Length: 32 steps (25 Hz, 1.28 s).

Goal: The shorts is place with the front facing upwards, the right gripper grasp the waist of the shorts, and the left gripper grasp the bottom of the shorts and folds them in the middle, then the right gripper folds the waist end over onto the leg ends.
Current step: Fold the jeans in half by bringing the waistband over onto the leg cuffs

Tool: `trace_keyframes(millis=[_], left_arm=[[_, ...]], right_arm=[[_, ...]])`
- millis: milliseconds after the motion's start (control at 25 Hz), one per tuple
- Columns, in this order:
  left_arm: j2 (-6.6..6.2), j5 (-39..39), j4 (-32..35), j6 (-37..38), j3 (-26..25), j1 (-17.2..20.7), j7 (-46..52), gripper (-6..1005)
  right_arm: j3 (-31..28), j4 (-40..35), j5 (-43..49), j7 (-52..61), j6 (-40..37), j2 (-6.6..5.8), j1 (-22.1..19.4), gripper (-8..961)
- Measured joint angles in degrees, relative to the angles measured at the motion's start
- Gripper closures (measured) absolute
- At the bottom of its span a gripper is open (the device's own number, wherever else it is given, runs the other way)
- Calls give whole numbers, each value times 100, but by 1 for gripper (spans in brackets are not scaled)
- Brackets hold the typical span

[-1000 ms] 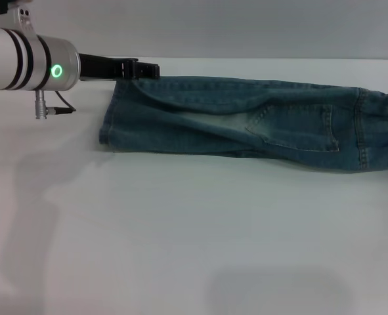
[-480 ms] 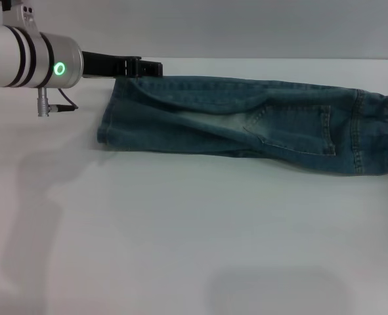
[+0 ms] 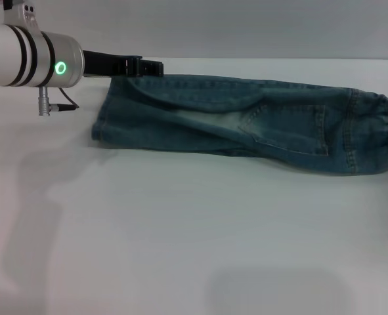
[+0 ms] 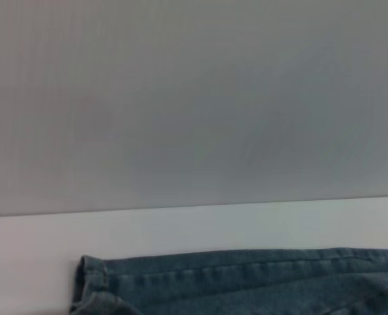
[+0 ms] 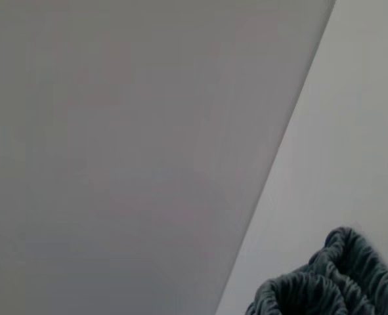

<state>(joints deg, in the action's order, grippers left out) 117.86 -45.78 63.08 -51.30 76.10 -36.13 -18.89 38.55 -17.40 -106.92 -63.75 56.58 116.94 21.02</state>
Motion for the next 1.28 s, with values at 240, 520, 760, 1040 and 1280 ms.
trace_keyframes(millis=[240, 520, 760, 1040, 1280], left_arm=[[0, 0, -25, 9, 0, 1, -1, 182], [4, -2, -25, -3, -9, 1, -1, 182], [8, -9, -24, -12, -8, -16, -1, 182], [38, -34, -53, 202, 103, 18, -68, 182], [48, -437, -414, 567, 345, 61, -385, 183]], right_arm=[[16, -6, 544, 457, -126, -99, 126, 405], [-11, -224, 827, 690, -176, -68, 24, 524], [-28, -342, 795, 659, -176, -20, -76, 667], [-37, -993, 755, 679, 256, 155, -241, 900], [20, -1465, 553, 992, 847, 166, -174, 950]])
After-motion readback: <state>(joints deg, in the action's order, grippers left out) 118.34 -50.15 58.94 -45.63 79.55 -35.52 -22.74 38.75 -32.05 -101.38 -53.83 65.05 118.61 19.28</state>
